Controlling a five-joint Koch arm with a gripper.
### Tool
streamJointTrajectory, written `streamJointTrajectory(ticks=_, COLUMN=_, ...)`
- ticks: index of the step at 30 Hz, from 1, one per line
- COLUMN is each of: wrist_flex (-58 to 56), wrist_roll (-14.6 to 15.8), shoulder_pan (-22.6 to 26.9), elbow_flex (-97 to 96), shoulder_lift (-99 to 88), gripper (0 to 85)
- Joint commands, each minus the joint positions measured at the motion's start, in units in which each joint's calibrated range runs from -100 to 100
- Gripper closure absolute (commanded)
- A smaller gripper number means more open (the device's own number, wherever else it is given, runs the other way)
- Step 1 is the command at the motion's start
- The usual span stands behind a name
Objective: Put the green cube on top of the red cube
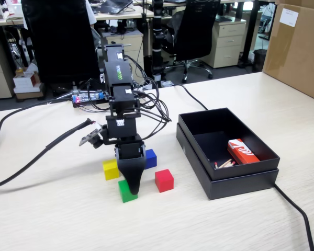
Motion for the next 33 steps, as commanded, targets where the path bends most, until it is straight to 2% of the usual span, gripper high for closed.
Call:
streamJointTrajectory(ticks=1, wrist_flex=-1.19, wrist_roll=-0.93, shoulder_pan=0.34, elbow_flex=4.00, shoulder_lift=-1.02, gripper=68.9)
streamJointTrajectory(ticks=6, wrist_flex=-1.45, wrist_roll=-1.03, shoulder_pan=0.34, elbow_flex=4.28, shoulder_lift=-0.68, gripper=69.2)
streamJointTrajectory(ticks=10, wrist_flex=-1.53, wrist_roll=-0.83, shoulder_pan=0.15, elbow_flex=5.55, shoulder_lift=0.47, gripper=83.0)
streamJointTrajectory(ticks=17, wrist_flex=-1.53, wrist_roll=0.29, shoulder_pan=0.05, elbow_flex=10.08, shoulder_lift=-6.07, gripper=83.1)
streamJointTrajectory(ticks=21, wrist_flex=-3.87, wrist_roll=3.32, shoulder_pan=3.61, elbow_flex=9.53, shoulder_lift=-23.86, gripper=83.1)
streamJointTrajectory(ticks=27, wrist_flex=-4.39, wrist_roll=5.42, shoulder_pan=7.33, elbow_flex=9.81, shoulder_lift=-25.81, gripper=83.0)
streamJointTrajectory(ticks=33, wrist_flex=-4.39, wrist_roll=6.06, shoulder_pan=8.35, elbow_flex=10.62, shoulder_lift=-22.02, gripper=83.0)
